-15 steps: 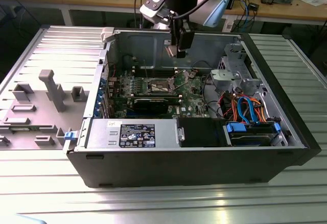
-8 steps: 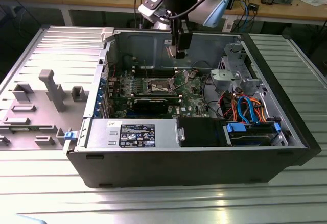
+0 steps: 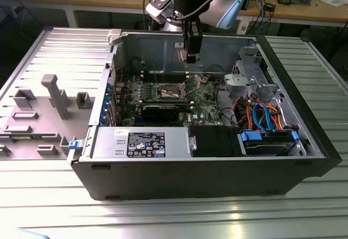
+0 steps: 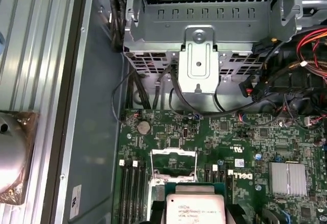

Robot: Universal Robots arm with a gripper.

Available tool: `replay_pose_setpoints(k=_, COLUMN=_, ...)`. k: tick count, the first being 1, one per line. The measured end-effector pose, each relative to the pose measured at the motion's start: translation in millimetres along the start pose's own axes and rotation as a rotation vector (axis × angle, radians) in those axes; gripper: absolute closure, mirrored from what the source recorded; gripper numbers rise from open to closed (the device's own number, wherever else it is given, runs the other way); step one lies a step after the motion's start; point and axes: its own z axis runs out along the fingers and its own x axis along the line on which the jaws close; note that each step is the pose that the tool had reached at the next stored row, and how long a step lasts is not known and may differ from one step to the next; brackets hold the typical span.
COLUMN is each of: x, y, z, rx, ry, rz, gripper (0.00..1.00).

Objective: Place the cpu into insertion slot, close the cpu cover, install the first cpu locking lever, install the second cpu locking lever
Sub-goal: 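Place the cpu into insertion slot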

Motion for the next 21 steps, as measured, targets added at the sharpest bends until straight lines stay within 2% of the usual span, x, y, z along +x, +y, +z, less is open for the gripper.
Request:
replay_pose_setpoints(k=7, x=0.0, y=-0.1, z=1.3, rx=-0.0018, ry=-0.0082, rz=0.092, gripper=0.45)
replay_pose_setpoints(k=12, x=0.0, y=-0.3, z=2.3, rx=-0.0026, ry=-0.0127, rz=0.14, gripper=0.45)
replay_pose_setpoints(k=17, x=0.0, y=-1.0, z=2.4, rx=-0.0027, ry=-0.0128, rz=0.141, gripper=0.45)
replay_pose_setpoints(k=21, x=0.0, y=-2.1, z=2.5, rx=-0.0023, ry=-0.0108, rz=0.119, gripper=0.45)
